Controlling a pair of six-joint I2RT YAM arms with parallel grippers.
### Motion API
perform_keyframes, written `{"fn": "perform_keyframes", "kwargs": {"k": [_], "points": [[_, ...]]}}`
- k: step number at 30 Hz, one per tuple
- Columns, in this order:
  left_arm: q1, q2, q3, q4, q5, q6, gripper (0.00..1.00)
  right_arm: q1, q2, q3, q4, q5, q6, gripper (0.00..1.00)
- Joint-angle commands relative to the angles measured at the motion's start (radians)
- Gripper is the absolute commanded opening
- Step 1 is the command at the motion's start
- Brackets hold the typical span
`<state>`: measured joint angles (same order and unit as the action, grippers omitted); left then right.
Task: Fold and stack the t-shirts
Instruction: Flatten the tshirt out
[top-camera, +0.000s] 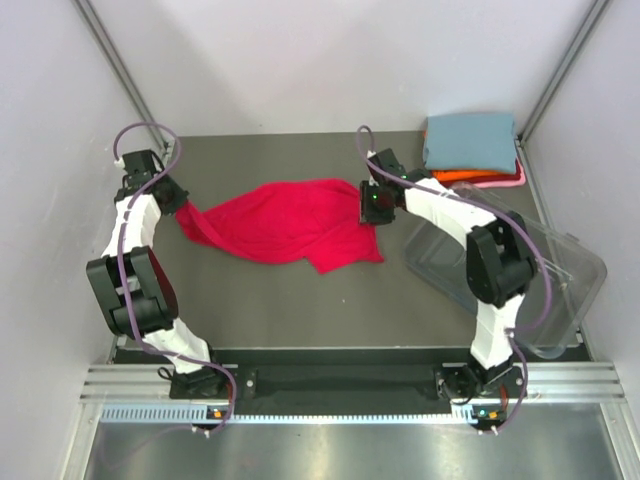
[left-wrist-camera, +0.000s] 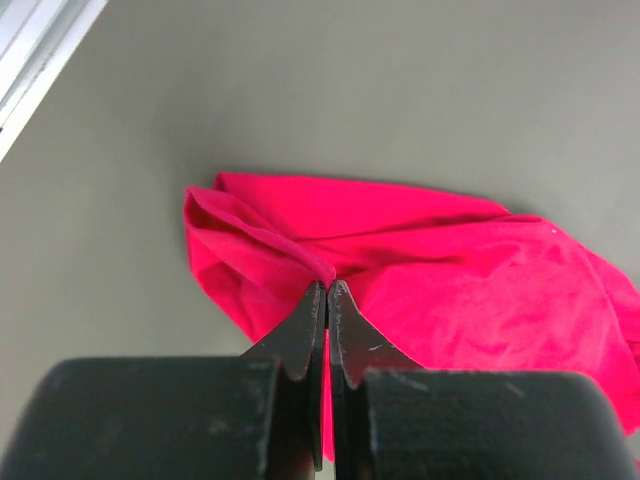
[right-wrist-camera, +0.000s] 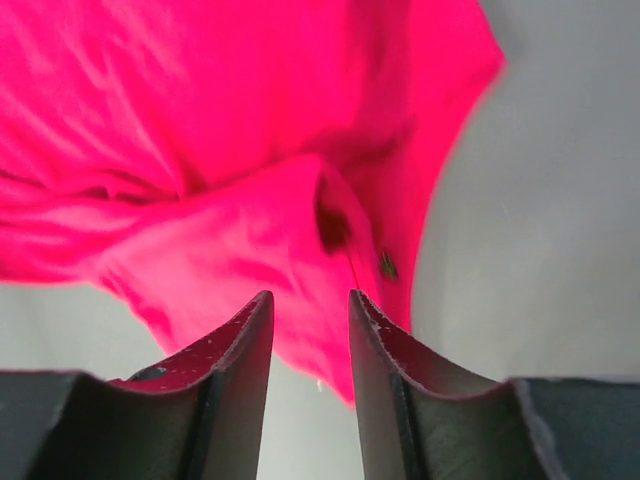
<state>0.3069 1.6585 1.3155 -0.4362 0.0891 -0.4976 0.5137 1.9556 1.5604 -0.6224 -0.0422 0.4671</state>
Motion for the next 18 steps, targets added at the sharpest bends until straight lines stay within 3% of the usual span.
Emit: {"fn": "perform_keyframes", "kwargs": {"k": [1,9,18], "points": [[0.003,-0.031,0.025,0.073,0.04,0.013,0.0,-0.014,-0.141,-0.077,-0.019,0.002,0.024,0.35],[0.005,-0.049,-0.012,0.08,0.08,0.007,0.0,-0.007,-0.233,-0.255,0.068,-0.038,0.097,0.27],[0.003,-0.048,-0.013,0.07,0.095,0.021,0.0,-0.003,-0.216,-0.292,0.102,-0.045,0.114,0.27]]}}
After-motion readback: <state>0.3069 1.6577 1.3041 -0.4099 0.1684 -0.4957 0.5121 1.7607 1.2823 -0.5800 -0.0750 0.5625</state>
